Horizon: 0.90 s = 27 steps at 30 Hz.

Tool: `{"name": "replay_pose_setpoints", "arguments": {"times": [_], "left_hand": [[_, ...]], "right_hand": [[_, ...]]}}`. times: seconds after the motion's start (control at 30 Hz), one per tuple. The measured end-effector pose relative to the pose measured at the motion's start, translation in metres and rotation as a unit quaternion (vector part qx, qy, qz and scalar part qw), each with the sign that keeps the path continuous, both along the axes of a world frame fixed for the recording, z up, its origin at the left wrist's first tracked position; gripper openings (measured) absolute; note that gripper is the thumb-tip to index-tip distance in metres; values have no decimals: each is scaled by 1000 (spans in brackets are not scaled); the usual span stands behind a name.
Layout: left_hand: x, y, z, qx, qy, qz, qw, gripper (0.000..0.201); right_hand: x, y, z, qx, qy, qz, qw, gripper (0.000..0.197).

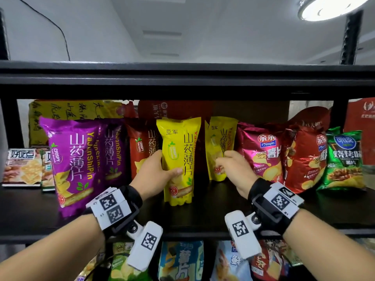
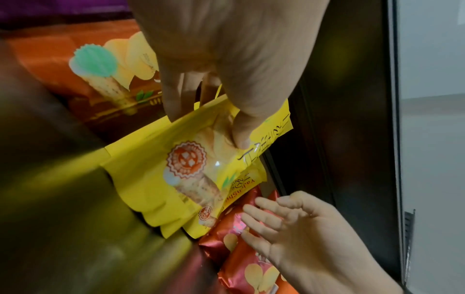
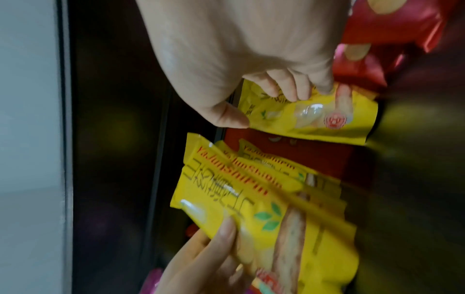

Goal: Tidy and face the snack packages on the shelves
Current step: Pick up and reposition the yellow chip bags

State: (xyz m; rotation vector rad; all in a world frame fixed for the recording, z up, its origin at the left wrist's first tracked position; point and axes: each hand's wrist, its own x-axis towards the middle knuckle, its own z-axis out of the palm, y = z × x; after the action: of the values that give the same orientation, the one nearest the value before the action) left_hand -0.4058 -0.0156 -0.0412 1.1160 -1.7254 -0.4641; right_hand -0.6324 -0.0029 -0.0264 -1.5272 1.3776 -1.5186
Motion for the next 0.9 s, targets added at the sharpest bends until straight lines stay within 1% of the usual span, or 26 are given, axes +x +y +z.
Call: {"name": "replay_pose_setpoints", "arguments": {"times": [0.03,0.1,0.17,0.23,0.4,0.43,0.57,0.63,0.7,0.77,0.8,0.83,0.9], "left_hand": [[0,-3,0,3,4,5,1000,43],[1,-8,-2,15,24,4,1000,45],[0,-10,-2,25,36,3,999,45],[-1,-12,-2,31,27,9,999,46],[-1,-15,0,34,14,22,999,45],[-1,-16,0,37,17,22,999,45],[-3,-20,-1,47,49,11,998,49],[-5,-22,-3,43,68,9,997,47],[-6,-24,-6,53,106,0,993,48],[-5,-27,-8,79,155,-25,984,54],[-5,-28,-9,88,172,-38,980,59],[-5,-29,-10,92,182,-46,978,65],[-5,-30,-11,90,188,-48,977,74]], "right_hand": [[-6,-7,1,1,8,-11,1000,30],[-17,-23,2,4,23,-28,999,41],[-25,-37,1,14,31,-55,998,56],[-31,-50,-1,26,36,-70,997,63],[-33,-81,-2,76,35,-49,995,77],[-32,-84,-1,77,34,-49,995,77],[-32,-99,0,84,13,-40,996,67],[-34,-103,-4,90,-5,-43,995,71],[-34,-108,-10,91,-28,-44,995,78],[-33,-112,-15,88,-35,-39,995,88],[-33,-113,-16,86,-35,-34,995,89],[-33,-115,-17,81,-37,-31,996,87],[-33,-115,-19,68,-43,-26,996,76]]}}
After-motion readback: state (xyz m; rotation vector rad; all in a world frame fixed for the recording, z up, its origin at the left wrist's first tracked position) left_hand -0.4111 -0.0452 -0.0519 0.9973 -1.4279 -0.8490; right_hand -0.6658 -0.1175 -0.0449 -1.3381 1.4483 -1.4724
